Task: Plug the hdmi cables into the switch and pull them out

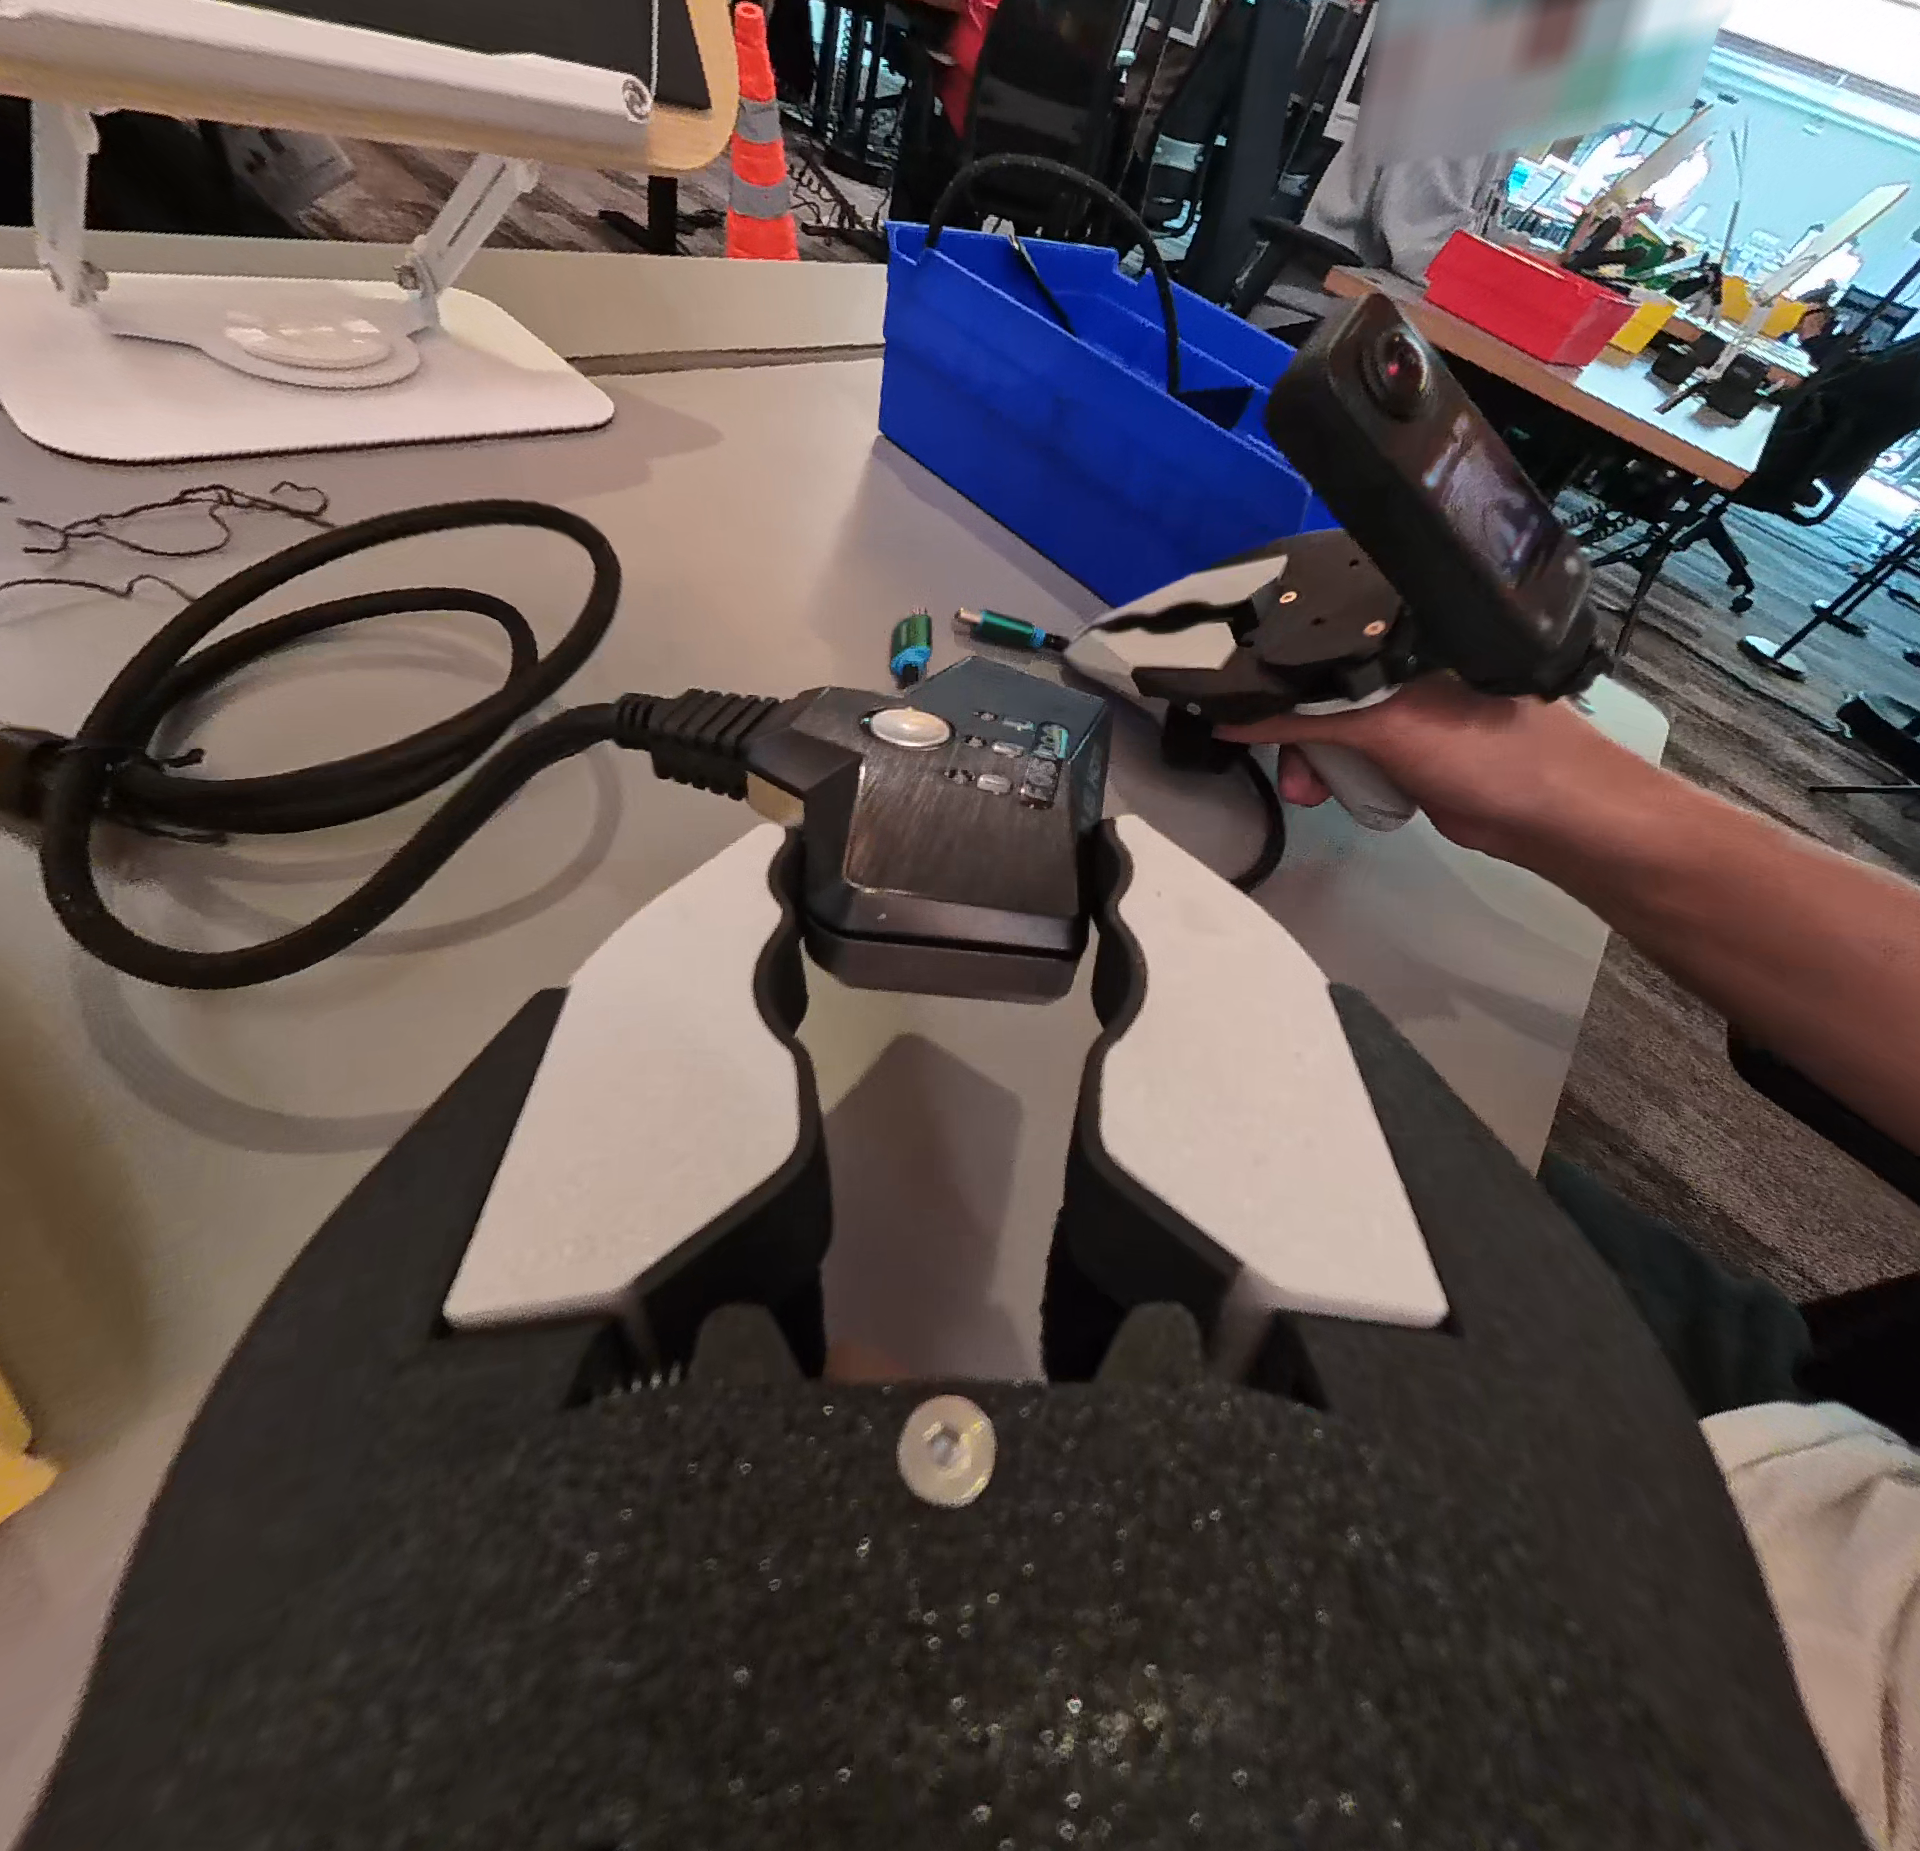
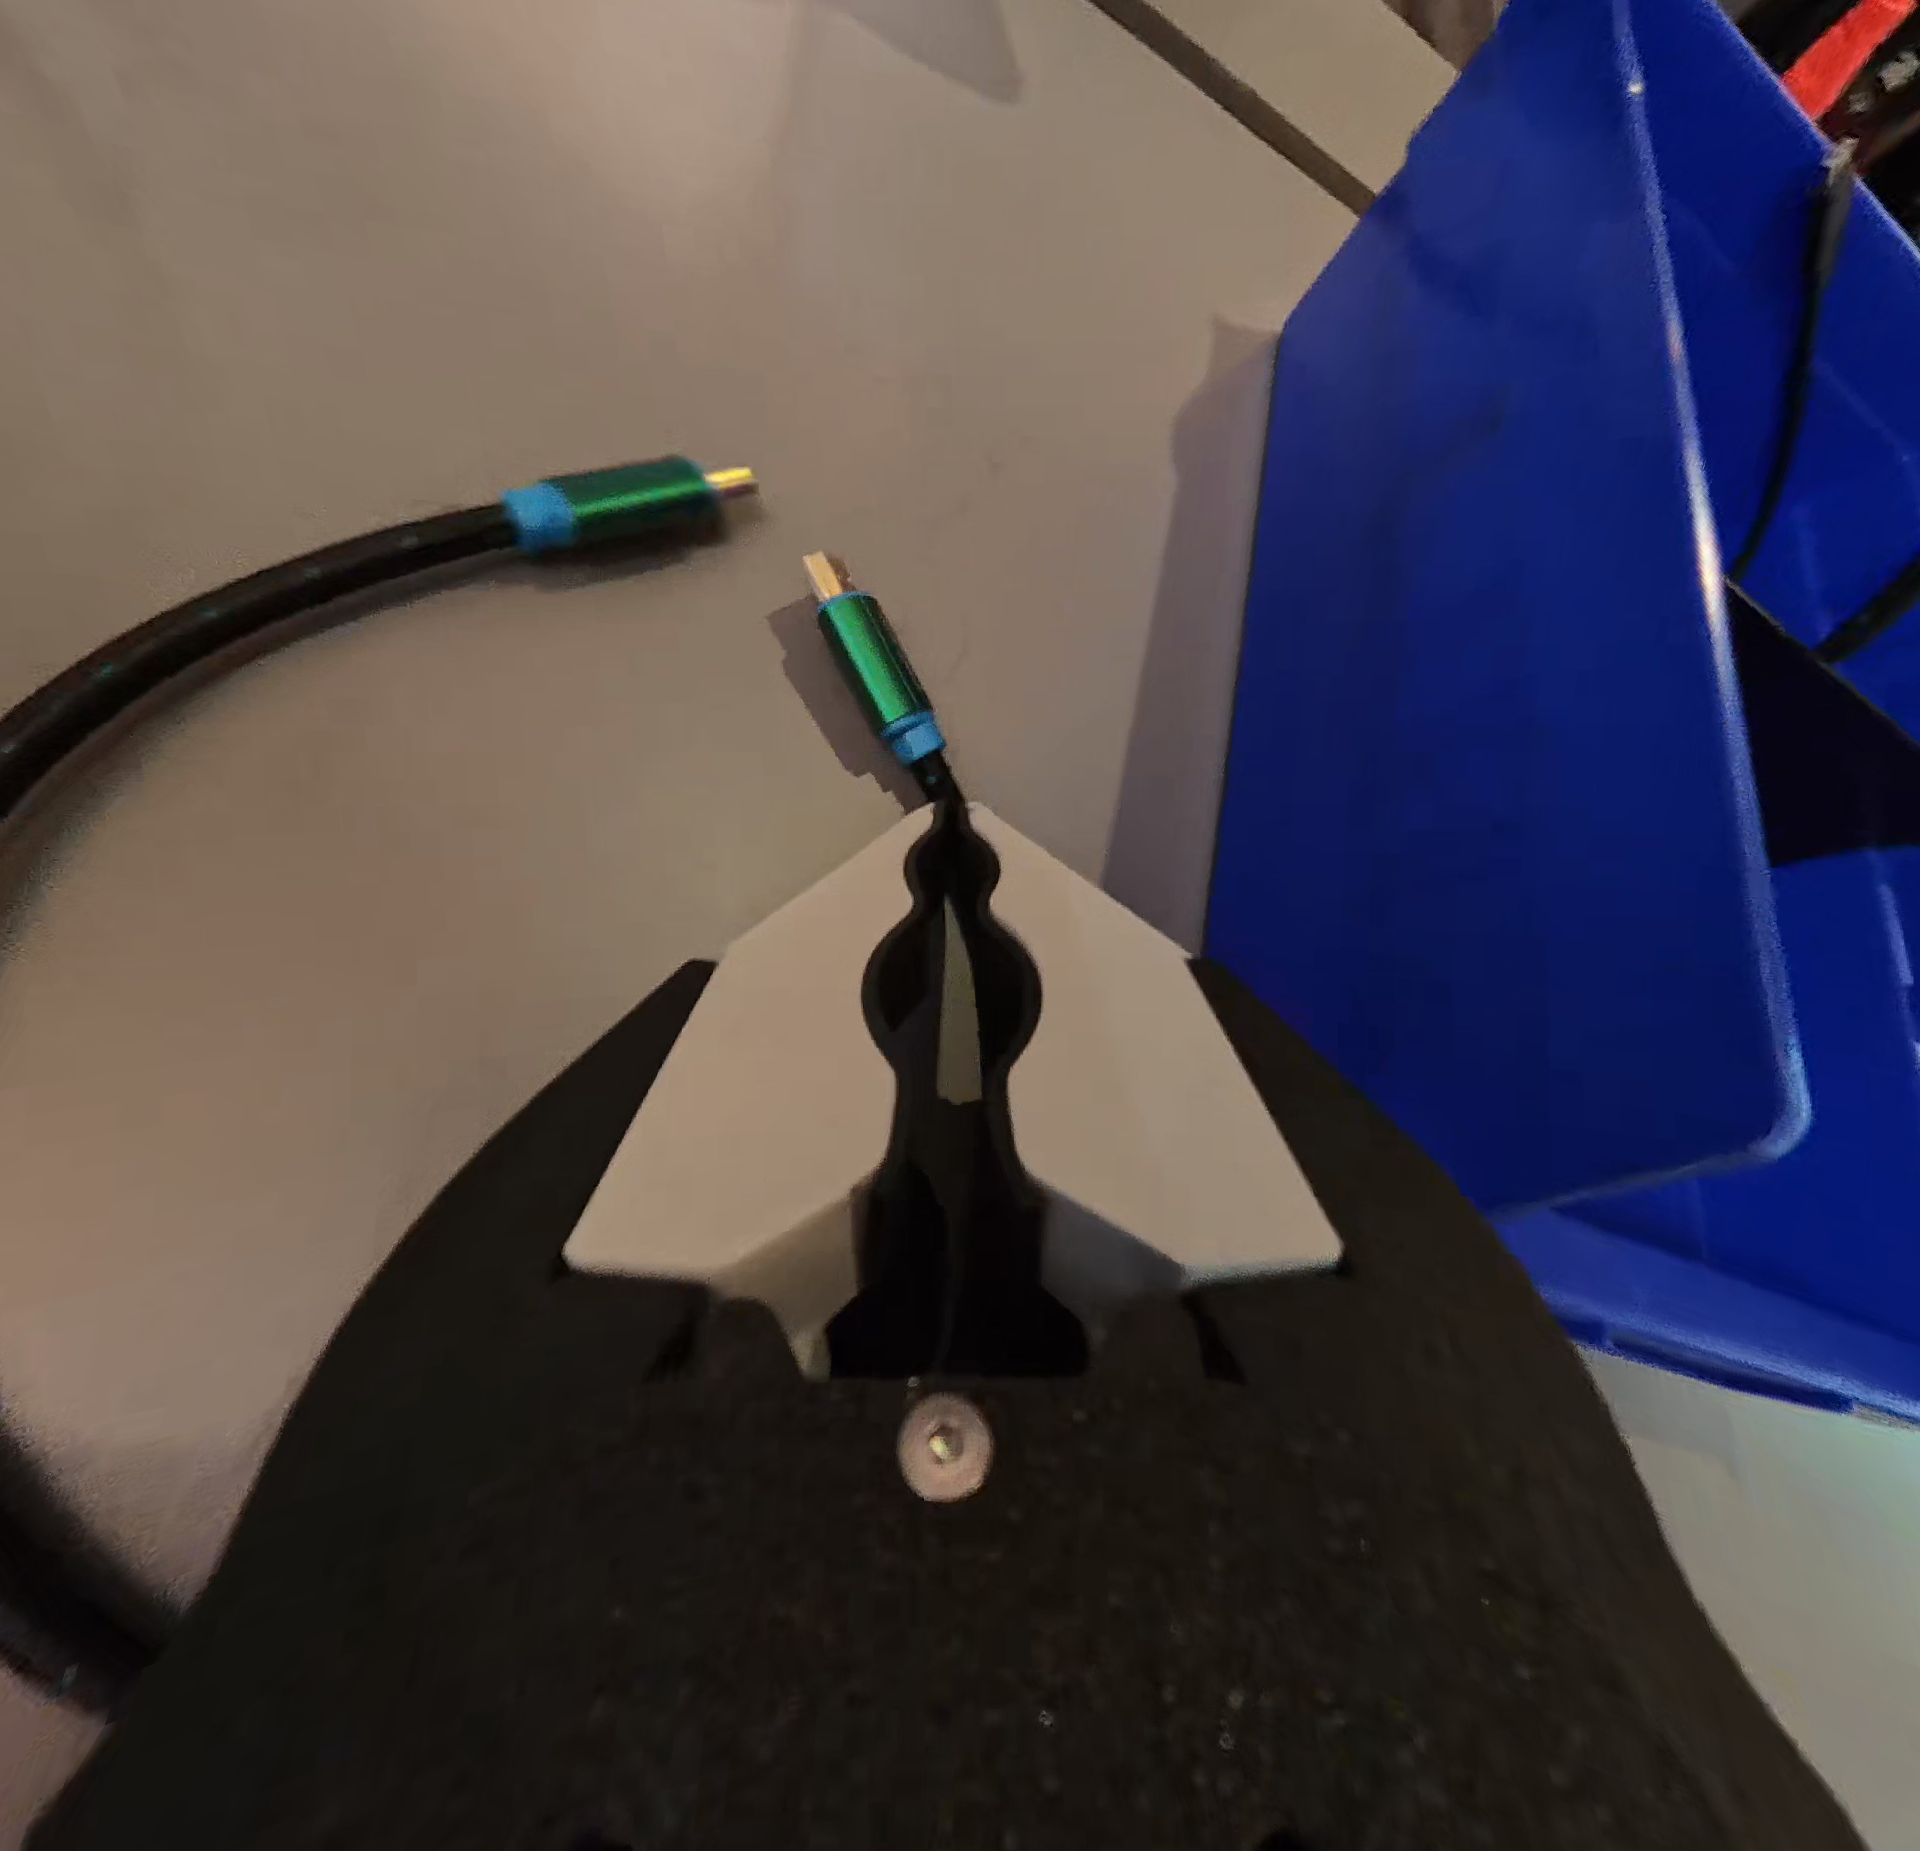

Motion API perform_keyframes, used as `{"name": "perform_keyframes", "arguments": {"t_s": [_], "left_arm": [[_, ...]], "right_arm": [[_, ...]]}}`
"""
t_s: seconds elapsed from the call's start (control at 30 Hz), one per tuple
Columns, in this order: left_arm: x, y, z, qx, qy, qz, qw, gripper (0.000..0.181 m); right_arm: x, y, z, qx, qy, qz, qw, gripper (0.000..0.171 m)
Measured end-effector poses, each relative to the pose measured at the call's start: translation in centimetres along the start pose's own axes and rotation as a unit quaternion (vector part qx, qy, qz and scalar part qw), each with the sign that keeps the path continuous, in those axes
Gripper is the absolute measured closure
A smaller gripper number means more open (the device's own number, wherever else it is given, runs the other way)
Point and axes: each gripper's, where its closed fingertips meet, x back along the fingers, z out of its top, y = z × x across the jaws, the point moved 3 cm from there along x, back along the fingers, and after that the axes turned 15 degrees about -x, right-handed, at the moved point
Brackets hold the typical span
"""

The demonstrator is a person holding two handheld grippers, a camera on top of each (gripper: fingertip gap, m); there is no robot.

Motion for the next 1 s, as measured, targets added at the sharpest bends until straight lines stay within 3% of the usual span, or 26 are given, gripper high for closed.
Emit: {"name": "perform_keyframes", "arguments": {"t_s": [0.1, 0.23, 0.37, 0.43, 0.47, 0.5, 0.6, 0.7, 0.9, 0.93, 1.0], "left_arm": [[-0.3, 0.0, -0.1, -0.006, -0.003, -0.005, 1.0, 0.129], [-0.5, -0.1, -0.2, 0.001, -0.005, -0.016, 1.0, 0.129], [-0.6, -0.3, -0.4, 0.01, -0.006, -0.022, 1.0, 0.129], [-0.6, -0.3, -0.5, 0.015, -0.008, -0.025, 1.0, 0.129], [-0.6, -0.3, -0.5, 0.016, -0.008, -0.026, 1.0, 0.129], [-0.6, -0.3, -0.6, 0.016, -0.008, -0.027, 0.999, 0.129], [-0.7, -0.1, -0.9, 0.01, -0.015, -0.03, 0.999, 0.129], [-0.8, -0.1, -0.9, 0.013, -0.016, -0.031, 0.999, 0.129], [-0.8, 0.0, -1.1, 0.017, -0.02, -0.03, 0.999, 0.129], [-0.8, 0.1, -1.0, 0.017, -0.019, -0.029, 0.999, 0.129], [-0.6, 0.1, -1.0, 0.018, -0.017, -0.027, 0.999, 0.129]], "right_arm": [[1.1, -1.7, -1.0, -0.032, -0.045, 0.086, 0.995, 0.171], [4.3, -4.4, -1.1, -0.086, -0.069, 0.261, 0.959, 0.171], [5.7, -0.6, 1.1, -0.149, 0.038, 0.249, 0.956, 0.17], [7.3, -0.1, 0.6, -0.191, 0.02, 0.298, 0.935, 0.159], [8.5, -0.4, 0.1, -0.183, 0.017, 0.345, 0.921, 0.143], [9.4, -0.3, -0.5, -0.18, 0.022, 0.374, 0.91, 0.141], [9.0, 2.2, -2.3, -0.192, 0.045, 0.308, 0.931, 0.14], [7.1, 3.6, -4.3, -0.154, -0.006, 0.211, 0.965, 0.139], [5.1, 1.8, -4.8, -0.151, -0.051, 0.188, 0.969, 0.143], [4.9, 1.9, -4.9, -0.146, -0.06, 0.178, 0.971, 0.157], [5.1, 1.9, -5.0, -0.143, -0.076, 0.184, 0.969, 0.163]]}}
